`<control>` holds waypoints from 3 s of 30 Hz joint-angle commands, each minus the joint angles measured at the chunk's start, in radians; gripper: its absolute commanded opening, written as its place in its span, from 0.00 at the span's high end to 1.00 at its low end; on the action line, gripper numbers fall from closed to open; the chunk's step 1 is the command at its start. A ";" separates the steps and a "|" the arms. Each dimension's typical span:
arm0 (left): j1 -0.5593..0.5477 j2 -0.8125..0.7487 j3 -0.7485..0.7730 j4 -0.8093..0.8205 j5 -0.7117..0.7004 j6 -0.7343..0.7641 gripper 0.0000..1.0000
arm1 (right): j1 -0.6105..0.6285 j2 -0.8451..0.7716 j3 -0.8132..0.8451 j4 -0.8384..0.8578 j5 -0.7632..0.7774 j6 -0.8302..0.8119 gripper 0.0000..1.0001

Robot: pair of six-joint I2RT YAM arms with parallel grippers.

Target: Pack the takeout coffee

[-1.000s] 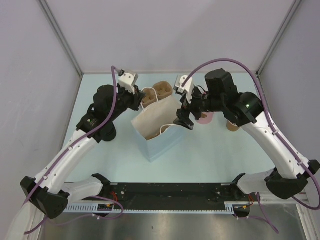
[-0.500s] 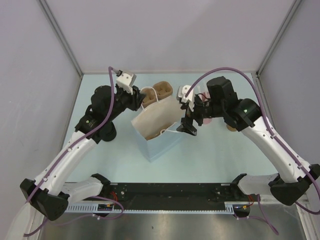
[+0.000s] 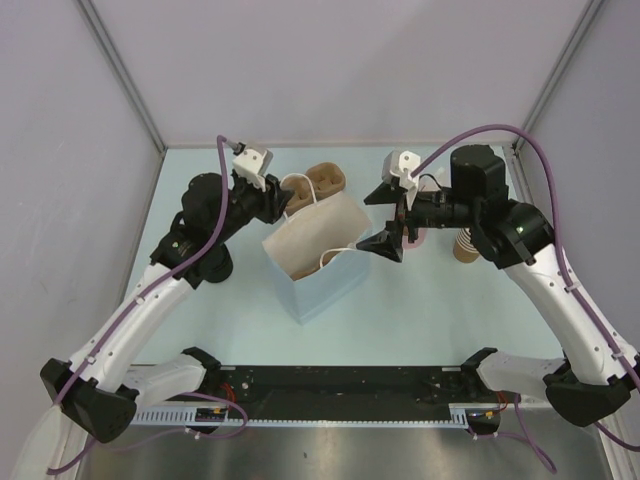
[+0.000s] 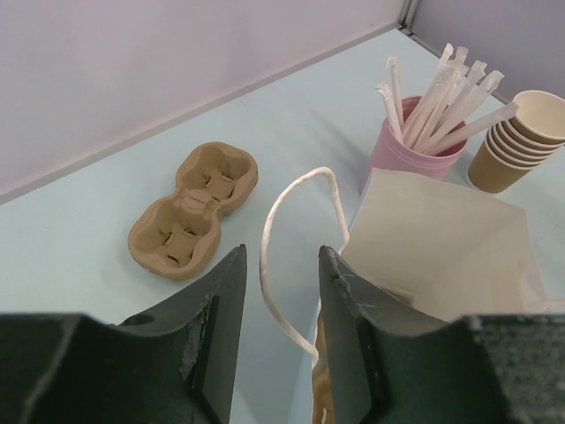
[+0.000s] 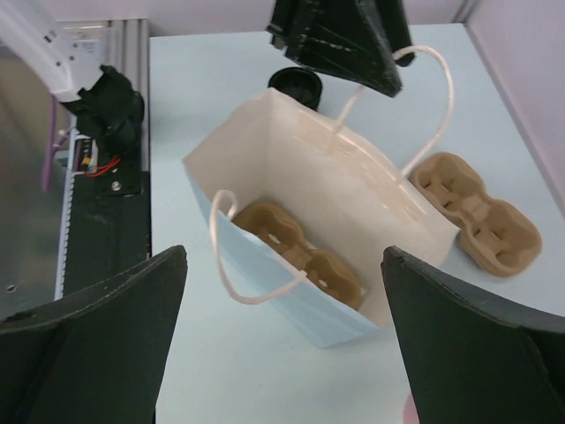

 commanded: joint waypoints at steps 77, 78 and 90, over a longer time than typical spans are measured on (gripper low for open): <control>-0.135 0.155 0.246 -0.207 0.233 0.245 0.96 | 0.302 -0.049 -0.364 -0.298 0.139 -0.275 1.00; -0.138 0.152 0.248 -0.213 0.258 0.251 0.96 | 0.308 -0.059 -0.382 -0.293 0.148 -0.274 1.00; -0.158 0.118 0.154 -0.258 0.474 0.265 0.92 | 0.373 -0.168 -0.646 -0.132 0.273 -0.278 1.00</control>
